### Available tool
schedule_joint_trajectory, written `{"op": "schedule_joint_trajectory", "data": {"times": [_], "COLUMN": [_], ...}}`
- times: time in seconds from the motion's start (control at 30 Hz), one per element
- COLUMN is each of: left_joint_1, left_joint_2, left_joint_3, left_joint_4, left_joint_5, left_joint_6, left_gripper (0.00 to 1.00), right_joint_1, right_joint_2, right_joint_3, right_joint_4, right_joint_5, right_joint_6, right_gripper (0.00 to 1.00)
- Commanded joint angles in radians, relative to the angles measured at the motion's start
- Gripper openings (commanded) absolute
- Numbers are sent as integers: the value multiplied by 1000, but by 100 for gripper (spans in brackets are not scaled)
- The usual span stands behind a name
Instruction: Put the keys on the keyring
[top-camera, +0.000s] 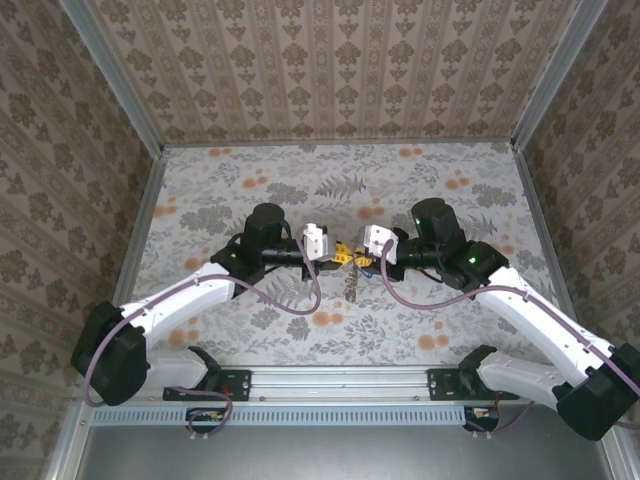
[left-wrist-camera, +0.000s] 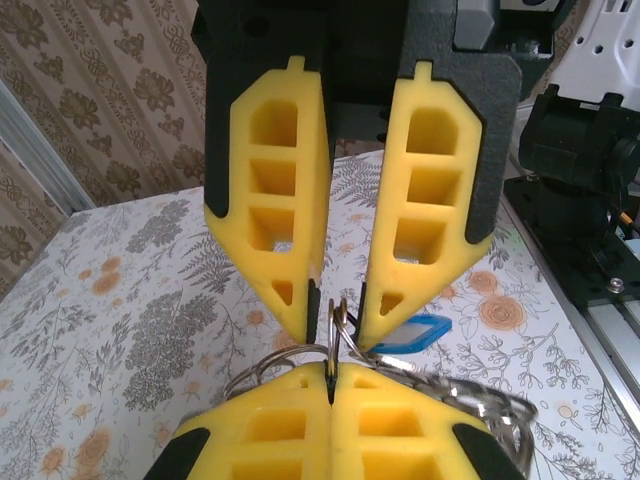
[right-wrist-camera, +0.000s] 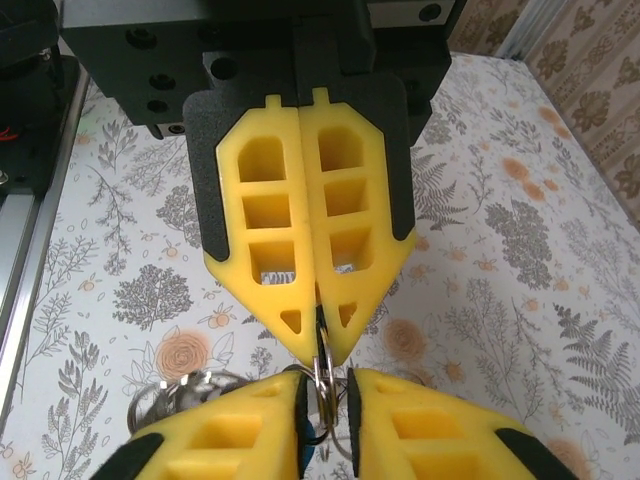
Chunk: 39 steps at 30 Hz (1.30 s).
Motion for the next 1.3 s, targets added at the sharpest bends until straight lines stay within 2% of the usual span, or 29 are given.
{"op": "schedule_joint_trajectory", "data": {"times": [0.0,0.27,0.63,1.03,1.27], "left_joint_1": [-8,-7,-3,-4,-7], "left_joint_2": [2,1,7,12,15], "left_joint_3": [26,24,15,16,21], "left_joint_4": [69,68,68,73,73], "left_joint_5": [48,66,79,88,111], "left_joint_6": [-14,-11,-12,-18,-15], "left_gripper": [0,0,0,0,0], "right_joint_1": [6,-17,-50,-51,-51], "right_joint_2": [13,23,-54,-24,-10], "right_joint_3": [-8,22,19,36,18], "right_joint_4": [-32,-109,-105,-96,-69], "right_joint_5": [8,-18,-35,-96,-55], "right_joint_6": [-20,-31,-25,-4,-6], "right_gripper": [25,29,33,15,16]}}
